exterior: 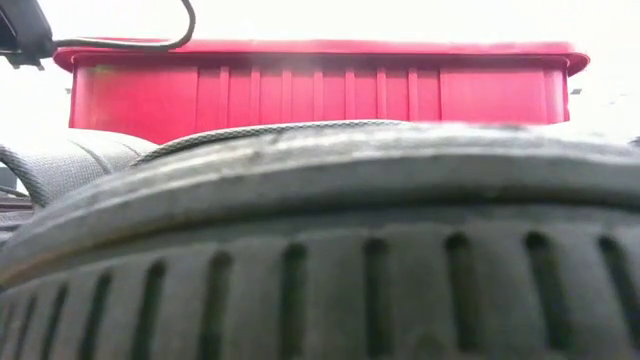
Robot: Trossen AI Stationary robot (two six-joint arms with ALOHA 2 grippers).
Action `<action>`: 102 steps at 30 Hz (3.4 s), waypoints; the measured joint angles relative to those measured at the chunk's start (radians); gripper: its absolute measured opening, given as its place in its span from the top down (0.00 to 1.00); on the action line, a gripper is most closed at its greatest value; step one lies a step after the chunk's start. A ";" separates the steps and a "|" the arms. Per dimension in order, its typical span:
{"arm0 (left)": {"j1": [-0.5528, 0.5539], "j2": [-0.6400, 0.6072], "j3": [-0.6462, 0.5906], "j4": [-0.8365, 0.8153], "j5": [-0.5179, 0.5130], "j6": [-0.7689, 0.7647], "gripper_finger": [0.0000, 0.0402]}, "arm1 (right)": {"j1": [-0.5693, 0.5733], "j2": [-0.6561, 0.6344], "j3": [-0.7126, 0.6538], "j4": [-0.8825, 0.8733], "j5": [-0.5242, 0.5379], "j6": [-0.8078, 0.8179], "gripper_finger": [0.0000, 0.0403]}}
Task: Pick and place slides into bin
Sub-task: Put the black slide into the red bin
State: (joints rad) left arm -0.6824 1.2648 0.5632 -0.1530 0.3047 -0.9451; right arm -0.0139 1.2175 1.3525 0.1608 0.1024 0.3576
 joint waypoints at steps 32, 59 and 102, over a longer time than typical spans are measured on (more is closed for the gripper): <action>0.034 -0.303 0.000 0.222 0.194 -0.126 0.99 | 0.000 0.000 0.000 -0.001 0.055 -0.007 0.34; 0.496 -0.413 0.557 -0.202 0.457 0.194 0.99 | -0.007 0.005 0.000 -0.008 0.114 -0.001 0.34; 1.239 0.155 1.181 -1.417 0.185 1.425 0.97 | -0.018 0.029 0.000 -0.018 0.102 0.019 0.34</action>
State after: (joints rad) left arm 0.5564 1.4193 1.7443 -1.5703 0.4899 0.4798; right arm -0.0319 1.2461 1.3521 0.1425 0.2047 0.3771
